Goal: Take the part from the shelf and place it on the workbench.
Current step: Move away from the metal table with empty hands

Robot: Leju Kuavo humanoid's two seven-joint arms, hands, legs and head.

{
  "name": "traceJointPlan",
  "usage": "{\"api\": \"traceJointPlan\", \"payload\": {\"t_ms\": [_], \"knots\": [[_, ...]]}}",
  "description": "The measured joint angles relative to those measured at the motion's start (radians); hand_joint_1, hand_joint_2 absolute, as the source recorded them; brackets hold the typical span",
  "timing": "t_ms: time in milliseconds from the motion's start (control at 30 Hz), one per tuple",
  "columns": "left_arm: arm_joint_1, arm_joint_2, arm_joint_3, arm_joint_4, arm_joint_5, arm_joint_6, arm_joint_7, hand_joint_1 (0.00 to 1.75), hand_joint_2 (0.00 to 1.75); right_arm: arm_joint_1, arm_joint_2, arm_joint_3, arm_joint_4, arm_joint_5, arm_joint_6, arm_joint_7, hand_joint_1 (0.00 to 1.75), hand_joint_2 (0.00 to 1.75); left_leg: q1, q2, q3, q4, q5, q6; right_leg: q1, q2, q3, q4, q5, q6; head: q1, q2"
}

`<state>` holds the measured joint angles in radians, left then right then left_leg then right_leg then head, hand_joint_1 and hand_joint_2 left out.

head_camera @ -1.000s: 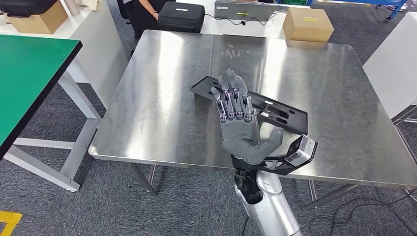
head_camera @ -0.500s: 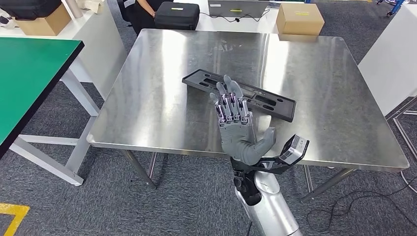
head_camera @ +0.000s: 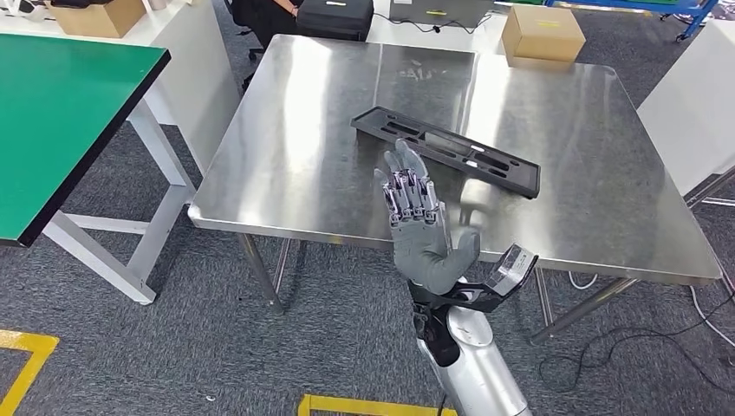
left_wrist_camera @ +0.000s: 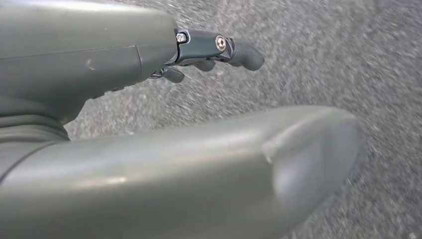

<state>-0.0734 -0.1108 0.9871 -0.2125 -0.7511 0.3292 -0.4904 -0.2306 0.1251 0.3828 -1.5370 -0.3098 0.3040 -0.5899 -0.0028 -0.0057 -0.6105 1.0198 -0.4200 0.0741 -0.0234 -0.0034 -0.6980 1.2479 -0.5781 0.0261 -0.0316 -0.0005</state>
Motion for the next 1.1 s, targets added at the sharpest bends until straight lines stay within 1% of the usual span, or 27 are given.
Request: {"api": "traceJointPlan", "payload": {"t_ms": [33,67,100,133,200,267,333,367,400,467,500,533,567,600,633,667,700,733,767,800,867,900,933,967,1033,1067,1100], "knots": [[0.0,-0.001,0.0,0.0,0.0,0.0,-0.001,0.0,0.0,0.003,-0.002,0.0,0.0,0.002,-0.004,-0.001,0.0,0.0,-0.006,0.0,-0.016,0.0,0.012,0.003,0.003,0.0,-0.008,0.048,-0.016,0.0,0.0,0.0],[0.0,-0.001,0.0,0.0,0.0,-0.001,-0.002,0.0,0.0,0.005,-0.003,0.0,0.001,0.004,-0.006,-0.001,0.0,0.0,-0.013,0.0,-0.032,0.0,0.024,0.006,0.008,0.0,0.0,0.063,-0.015,0.002,0.001,0.0],[0.0,-0.002,0.0,0.0,0.0,-0.001,-0.002,0.0,0.0,0.006,-0.004,0.0,0.001,0.004,-0.007,-0.002,0.0,0.0,-0.019,0.0,-0.047,0.0,0.036,0.008,0.015,0.0,0.027,0.042,0.001,0.003,0.001,0.0],[0.0,-0.003,0.0,0.0,-0.001,-0.001,-0.002,0.0,0.0,0.006,-0.004,0.0,0.001,0.005,-0.008,-0.002,0.0,0.0,-0.025,-0.001,-0.06,0.0,0.048,0.01,0.024,0.001,0.071,-0.011,0.02,-0.001,0.001,0.0],[0.0,-0.009,-0.002,0.0,-0.001,-0.003,-0.003,0.0,0.0,0.005,-0.004,0.0,0.0,0.009,-0.012,-0.003,0.0,0.0,-0.033,-0.002,-0.078,0.001,0.071,0.009,0.047,-0.003,0.192,-0.175,0.032,-0.029,0.0,0.0],[0.0,-0.015,-0.003,0.0,-0.003,-0.006,-0.006,0.0,0.0,0.005,-0.002,0.0,-0.002,0.021,-0.027,-0.007,0.0,0.0,-0.03,-0.001,-0.082,-0.003,0.091,0.001,0.059,-0.01,0.259,-0.281,0.023,-0.055,-0.001,0.0],[0.0,-0.014,-0.003,0.0,-0.008,-0.011,-0.01,0.0,0.0,0.011,-0.003,-0.002,-0.006,0.037,-0.052,-0.013,0.0,0.0,-0.023,0.001,-0.083,-0.015,0.112,-0.014,0.054,-0.014,0.255,-0.303,0.041,-0.068,0.001,0.0],[0.001,-0.013,-0.003,0.0,-0.011,-0.013,-0.012,0.0,0.0,0.017,-0.004,-0.004,-0.008,0.046,-0.064,-0.016,0.0,0.0,-0.021,0.0,-0.087,-0.015,0.108,-0.021,0.049,-0.014,0.25,-0.311,0.056,-0.075,0.002,0.0],[0.001,-0.014,-0.003,0.0,-0.013,-0.016,-0.015,0.0,0.0,0.024,-0.004,-0.006,-0.011,0.056,-0.079,-0.018,0.0,0.0,-0.019,0.0,-0.094,-0.004,0.084,-0.029,0.042,-0.014,0.241,-0.318,0.074,-0.082,0.003,0.0],[0.003,-0.015,-0.003,0.0,-0.016,-0.02,-0.019,0.0,0.0,0.043,-0.003,-0.014,-0.02,0.083,-0.113,-0.02,0.0,0.0,-0.007,-0.001,-0.111,0.072,-0.022,-0.05,0.033,-0.013,0.218,-0.325,0.107,-0.085,0.002,0.0],[0.003,-0.016,-0.003,0.0,-0.017,-0.022,-0.021,0.0,0.0,0.055,-0.003,-0.021,-0.023,0.101,-0.136,-0.019,0.0,0.0,0.003,0.0,-0.119,0.134,-0.076,-0.062,0.03,-0.014,0.205,-0.324,0.121,-0.082,0.002,0.0],[0.003,-0.016,-0.003,0.0,-0.017,-0.024,-0.022,0.0,0.0,0.069,-0.004,-0.029,-0.026,0.119,-0.159,-0.018,0.0,0.0,0.013,0.001,-0.123,0.194,-0.107,-0.073,0.027,-0.015,0.192,-0.323,0.133,-0.075,0.002,0.0],[0.003,-0.016,-0.003,0.0,-0.017,-0.025,-0.022,0.0,0.0,0.084,-0.006,-0.04,-0.026,0.132,-0.179,-0.016,0.0,0.0,0.024,0.002,-0.12,0.241,-0.111,-0.085,0.023,-0.016,0.178,-0.32,0.144,-0.066,0.002,0.0],[0.003,-0.016,-0.003,0.0,-0.018,-0.026,-0.022,0.0,0.0,0.101,-0.009,-0.052,-0.026,0.142,-0.196,-0.015,0.0,0.0,0.033,0.002,-0.105,0.261,-0.093,-0.096,0.017,-0.017,0.162,-0.313,0.154,-0.057,0.002,0.0],[0.003,-0.016,-0.003,0.0,-0.019,-0.027,-0.023,0.0,0.0,0.119,-0.013,-0.065,-0.025,0.147,-0.21,-0.016,0.0,0.0,0.042,0.003,-0.074,0.246,-0.064,-0.106,0.011,-0.018,0.145,-0.304,0.16,-0.049,0.002,0.0],[0.003,-0.016,-0.003,0.0,-0.02,-0.029,-0.024,0.0,0.0,0.14,-0.018,-0.083,-0.025,0.151,-0.224,-0.021,0.0,0.0,0.05,0.002,-0.027,0.198,-0.046,-0.117,0.005,-0.019,0.129,-0.291,0.165,-0.041,0.002,0.0],[0.003,-0.016,-0.003,0.0,-0.021,-0.032,-0.025,0.0,0.0,0.162,-0.023,-0.102,-0.024,0.156,-0.235,-0.029,0.0,0.0,0.052,0.001,0.025,0.133,-0.05,-0.124,0.003,-0.02,0.113,-0.277,0.169,-0.034,0.001,0.0],[0.002,-0.016,-0.003,0.0,-0.022,-0.034,-0.027,0.0,0.0,0.185,-0.028,-0.124,-0.023,0.161,-0.244,-0.039,0.0,0.0,0.052,-0.001,0.064,0.076,-0.064,-0.123,0.002,-0.021,0.101,-0.266,0.172,-0.028,0.001,0.0],[0.003,-0.016,-0.003,0.0,-0.023,-0.035,-0.03,0.0,0.0,0.205,-0.033,-0.144,-0.022,0.166,-0.249,-0.048,0.0,0.0,0.048,-0.001,0.087,0.035,-0.083,-0.116,0.005,-0.022,0.092,-0.258,0.177,-0.02,0.003,0.0],[0.003,-0.016,-0.003,-0.001,-0.024,-0.036,-0.031,0.0,0.0,0.222,-0.037,-0.161,-0.022,0.169,-0.251,-0.054,0.0,0.0,0.041,-0.002,0.093,0.018,-0.094,-0.104,0.006,-0.022,0.087,-0.256,0.184,-0.01,0.003,0.0],[0.004,-0.016,-0.003,-0.001,-0.025,-0.036,-0.032,0.0,0.0,0.244,-0.044,-0.185,-0.021,0.173,-0.252,-0.058,0.0,0.0,0.034,0.003,0.08,0.009,-0.08,-0.071,0.007,-0.019,0.081,-0.258,0.196,0.011,0.006,0.0],[0.003,-0.016,-0.003,-0.001,-0.026,-0.036,-0.032,0.0,0.0,0.253,-0.047,-0.194,-0.021,0.174,-0.252,-0.058,0.0,0.0,0.031,0.006,0.071,0.004,-0.068,-0.054,0.006,-0.016,0.072,-0.249,0.184,0.015,0.006,0.0],[0.003,-0.017,-0.003,-0.001,-0.027,-0.036,-0.033,0.0,0.0,0.259,-0.049,-0.201,-0.021,0.175,-0.252,-0.058,0.0,0.0,0.03,0.008,0.059,-0.001,-0.054,-0.039,0.005,-0.013,0.057,-0.222,0.155,0.013,0.006,0.0],[0.002,-0.017,-0.003,-0.001,-0.027,-0.036,-0.033,0.0,0.0,0.263,-0.052,-0.207,-0.02,0.178,-0.256,-0.057,0.0,0.0,0.03,0.01,0.045,-0.004,-0.04,-0.028,0.002,-0.009,0.037,-0.174,0.112,0.006,0.007,0.0],[0.002,-0.017,-0.003,-0.001,-0.029,-0.036,-0.036,0.0,0.0,0.271,-0.055,-0.22,-0.019,0.189,-0.278,-0.05,0.0,0.0,0.026,0.01,0.013,-0.004,-0.013,-0.019,0.001,-0.004,-0.005,-0.039,0.025,-0.001,0.009,0.0],[0.002,-0.017,-0.003,-0.001,-0.03,-0.036,-0.037,0.0,0.0,0.278,-0.057,-0.229,-0.017,0.195,-0.297,-0.046,0.0,0.0,0.025,0.01,-0.003,-0.003,0.001,-0.019,0.001,-0.003,-0.012,0.016,0.006,0.004,0.009,0.0],[0.002,-0.017,-0.003,-0.001,-0.031,-0.037,-0.039,0.0,0.0,0.287,-0.058,-0.242,-0.011,0.201,-0.319,-0.042,0.0,0.0,0.024,0.009,-0.02,-0.002,0.015,-0.021,0.001,-0.002,-0.003,0.043,0.008,0.014,0.009,0.0]]}}
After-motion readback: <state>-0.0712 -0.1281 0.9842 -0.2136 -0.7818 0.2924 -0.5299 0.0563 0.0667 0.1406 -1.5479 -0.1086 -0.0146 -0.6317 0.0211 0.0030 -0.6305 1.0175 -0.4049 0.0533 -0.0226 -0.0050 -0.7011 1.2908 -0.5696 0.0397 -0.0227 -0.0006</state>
